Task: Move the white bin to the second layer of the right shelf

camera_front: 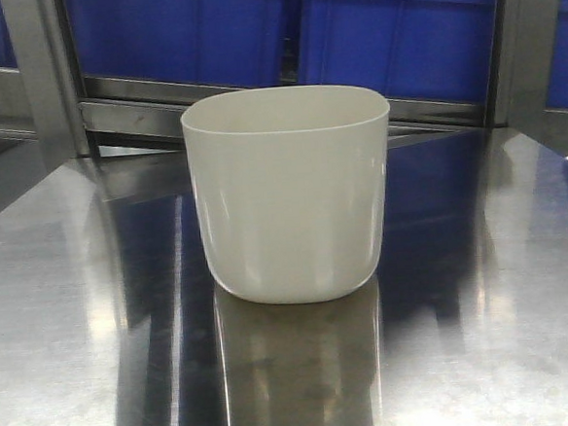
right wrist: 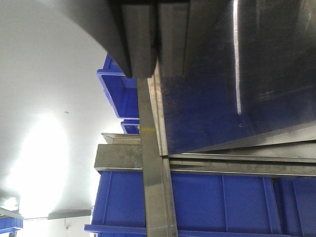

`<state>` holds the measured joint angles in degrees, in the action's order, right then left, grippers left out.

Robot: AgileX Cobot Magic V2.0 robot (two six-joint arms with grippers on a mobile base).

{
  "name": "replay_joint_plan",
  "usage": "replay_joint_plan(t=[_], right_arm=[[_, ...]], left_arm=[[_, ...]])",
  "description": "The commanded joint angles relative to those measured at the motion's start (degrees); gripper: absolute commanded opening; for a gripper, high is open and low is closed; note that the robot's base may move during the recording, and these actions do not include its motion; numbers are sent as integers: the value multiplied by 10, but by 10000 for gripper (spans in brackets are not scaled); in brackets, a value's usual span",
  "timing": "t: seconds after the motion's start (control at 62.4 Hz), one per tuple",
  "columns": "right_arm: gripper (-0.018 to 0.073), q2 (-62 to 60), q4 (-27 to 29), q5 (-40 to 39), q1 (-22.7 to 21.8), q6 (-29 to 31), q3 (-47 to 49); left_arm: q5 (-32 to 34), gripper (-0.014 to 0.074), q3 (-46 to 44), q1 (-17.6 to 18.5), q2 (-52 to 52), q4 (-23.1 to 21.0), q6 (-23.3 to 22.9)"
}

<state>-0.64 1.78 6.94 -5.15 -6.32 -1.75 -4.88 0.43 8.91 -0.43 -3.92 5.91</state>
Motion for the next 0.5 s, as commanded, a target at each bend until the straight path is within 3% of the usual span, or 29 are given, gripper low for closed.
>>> replay_joint_plan(t=[0.0,0.481], right_arm=[[56,-11,-6,-51,-3,2,10],[56,-11,-6,-51,-3,2,10]], left_arm=[[49,85,21,4,-8,-3,-2],[49,85,21,4,-8,-3,-2]])
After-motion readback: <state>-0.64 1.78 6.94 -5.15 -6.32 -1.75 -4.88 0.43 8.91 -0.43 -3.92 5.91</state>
